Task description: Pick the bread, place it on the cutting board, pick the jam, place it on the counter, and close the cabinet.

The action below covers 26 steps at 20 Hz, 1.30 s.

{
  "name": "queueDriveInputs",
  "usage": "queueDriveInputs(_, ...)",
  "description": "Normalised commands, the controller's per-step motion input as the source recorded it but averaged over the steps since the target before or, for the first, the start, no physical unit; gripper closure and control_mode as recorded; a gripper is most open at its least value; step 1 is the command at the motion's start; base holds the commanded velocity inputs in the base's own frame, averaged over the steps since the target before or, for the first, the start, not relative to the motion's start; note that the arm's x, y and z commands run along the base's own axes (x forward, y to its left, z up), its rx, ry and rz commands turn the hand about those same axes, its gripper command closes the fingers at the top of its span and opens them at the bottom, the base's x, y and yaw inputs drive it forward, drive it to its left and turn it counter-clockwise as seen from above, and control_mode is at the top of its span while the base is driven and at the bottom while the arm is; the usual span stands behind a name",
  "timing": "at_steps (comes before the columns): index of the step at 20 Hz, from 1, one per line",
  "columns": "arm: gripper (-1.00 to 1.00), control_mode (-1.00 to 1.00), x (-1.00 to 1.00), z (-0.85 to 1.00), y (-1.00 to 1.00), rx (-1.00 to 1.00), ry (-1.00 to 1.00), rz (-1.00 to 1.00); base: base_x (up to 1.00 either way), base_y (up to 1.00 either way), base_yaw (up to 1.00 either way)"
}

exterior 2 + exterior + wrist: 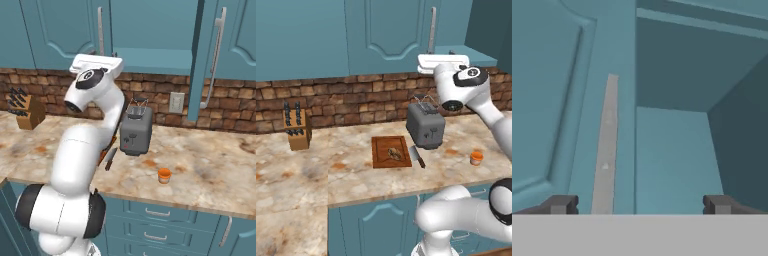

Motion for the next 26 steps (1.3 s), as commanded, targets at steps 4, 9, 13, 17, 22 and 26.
queueDriveInputs(4, -1.0, -1.0, -0.56, 0.26, -0.05, 0.0, 0.01, 0.08, 0.0, 0.0, 0.0)
queueDriveInputs(9, -1.0, -1.0, -0.77, 0.32, -0.08, 0.0, 0.02, 0.03, 0.0, 0.0, 0.0)
queueDriveInputs(13, -1.0, -1.0, -0.88, 0.23, -0.15, 0.0, 0.02, 0.0, 0.0, 0.0, 0.0)
queueDriveInputs(17, -1.0, -1.0, -0.92, 0.09, -0.23, 0.0, 0.01, 0.01, 0.0, 0.0, 0.0)
queueDriveInputs(22, -1.0, -1.0, -0.94, 0.05, -0.37, 0.0, 0.0, 0.06, 0.0, 0.0, 0.0)
queueDriveInputs(26, -1.0, -1.0, -0.86, 0.08, -0.34, 0.0, 0.04, 0.09, 0.0, 0.0, 0.0)
